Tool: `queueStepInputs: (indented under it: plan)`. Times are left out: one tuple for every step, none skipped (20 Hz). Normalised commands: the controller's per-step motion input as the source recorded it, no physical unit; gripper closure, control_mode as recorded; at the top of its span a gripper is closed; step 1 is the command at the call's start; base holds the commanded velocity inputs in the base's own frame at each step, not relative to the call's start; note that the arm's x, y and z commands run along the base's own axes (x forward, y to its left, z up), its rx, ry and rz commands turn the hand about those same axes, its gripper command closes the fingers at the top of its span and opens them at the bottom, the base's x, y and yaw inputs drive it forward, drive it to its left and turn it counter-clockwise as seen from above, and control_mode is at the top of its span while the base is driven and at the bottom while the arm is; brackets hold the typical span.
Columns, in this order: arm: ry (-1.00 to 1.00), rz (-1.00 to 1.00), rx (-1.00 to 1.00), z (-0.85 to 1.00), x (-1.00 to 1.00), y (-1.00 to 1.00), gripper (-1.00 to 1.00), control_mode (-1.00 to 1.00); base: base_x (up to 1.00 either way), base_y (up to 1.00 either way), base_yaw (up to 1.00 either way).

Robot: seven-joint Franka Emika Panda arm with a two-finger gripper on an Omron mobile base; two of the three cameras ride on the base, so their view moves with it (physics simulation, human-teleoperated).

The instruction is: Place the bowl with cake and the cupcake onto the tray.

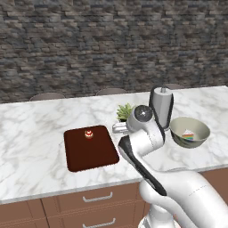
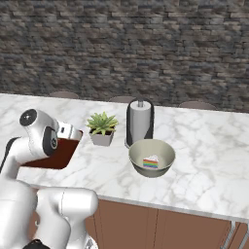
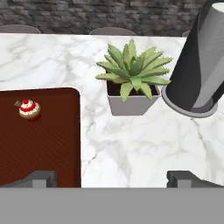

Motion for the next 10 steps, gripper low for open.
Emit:
queueStepInputs:
  plan:
    - [0.00,-0.03,-0.01,0.08,-0.50,-0.50,-1.00,-1.00,0.00,0.00,0.00]
    - [0.00,-0.03,0.00,0.06,-0.37,-0.49,-1.00,-1.00,0.00,0.00,0.00]
    - [0.00,-0.02,-0.01,0.10,-0.33,-0.49,-1.00,-1.00,0.00,0.00,0.00]
    - [0.00,-0.01,-0.03,0.17,-0.40,-0.46,-1.00,-1.00,0.00,0.00,0.00]
    - [0.00,-0.01,-0.02,0.19,-0.32,-0.47,-1.00,-1.00,0.00,0.00,0.00]
    - [0.00,-0.01,-0.02,0.18,-0.31,-0.48,-1.00,-1.00,0.00,0.00,0.00]
    - [0.00,-0.01,-0.02,0.18,-0.24,-0.51,-1.00,-1.00,0.00,0.00,0.00]
    - [0.00,-0.01,-0.03,0.15,-0.16,-0.49,-1.00,-1.00,0.00,0.00,0.00]
    - [0.00,0.00,-0.03,0.18,-0.21,-0.49,-1.00,-1.00,0.00,0.00,0.00]
    - [0.00,0.00,-0.03,0.19,-0.19,-0.49,-1.00,-1.00,0.00,0.00,0.00]
